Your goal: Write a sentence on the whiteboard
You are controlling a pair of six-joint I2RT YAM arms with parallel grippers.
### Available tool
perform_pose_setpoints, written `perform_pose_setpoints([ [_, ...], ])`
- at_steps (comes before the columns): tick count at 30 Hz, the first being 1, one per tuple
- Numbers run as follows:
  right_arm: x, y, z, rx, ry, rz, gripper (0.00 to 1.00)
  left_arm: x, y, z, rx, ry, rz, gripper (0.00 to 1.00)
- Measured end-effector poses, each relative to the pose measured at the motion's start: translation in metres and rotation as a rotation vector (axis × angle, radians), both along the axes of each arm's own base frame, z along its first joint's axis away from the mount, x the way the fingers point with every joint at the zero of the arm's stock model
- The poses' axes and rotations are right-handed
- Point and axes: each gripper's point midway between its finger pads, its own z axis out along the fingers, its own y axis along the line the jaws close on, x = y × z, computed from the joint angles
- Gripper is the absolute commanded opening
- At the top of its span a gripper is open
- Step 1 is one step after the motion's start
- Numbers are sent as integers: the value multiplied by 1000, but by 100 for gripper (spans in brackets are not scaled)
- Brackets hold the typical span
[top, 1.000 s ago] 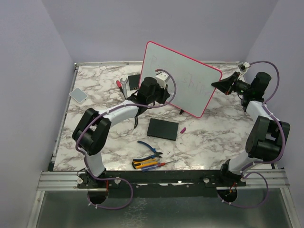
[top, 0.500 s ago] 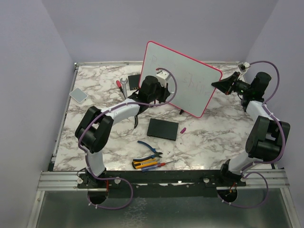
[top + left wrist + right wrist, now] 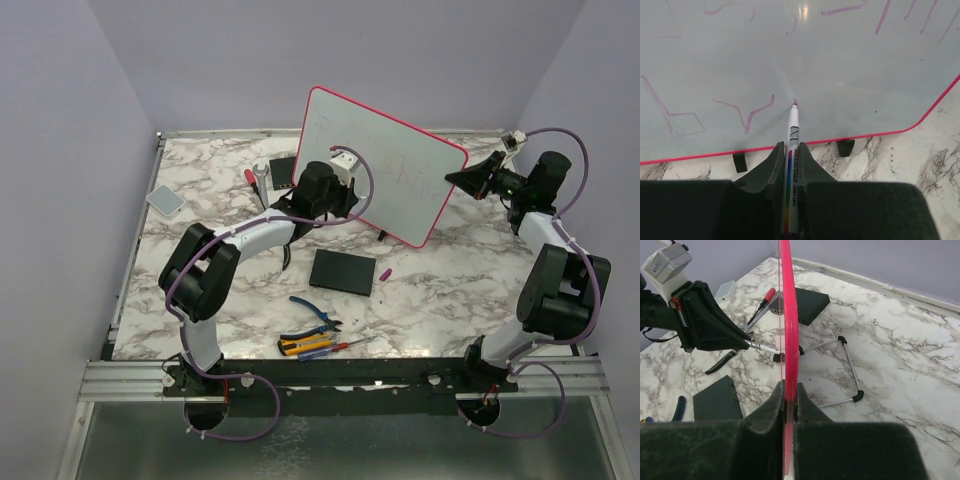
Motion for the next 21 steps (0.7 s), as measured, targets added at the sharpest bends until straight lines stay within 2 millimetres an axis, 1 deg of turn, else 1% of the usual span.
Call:
perform_pose_setpoints([
  [11, 0, 0, 0, 0, 0, 0, 1, -6, 8, -24, 48, 31, 2, 0],
  [21, 0, 0, 0, 0, 0, 0, 1, -6, 8, -25, 52, 32, 2, 0],
])
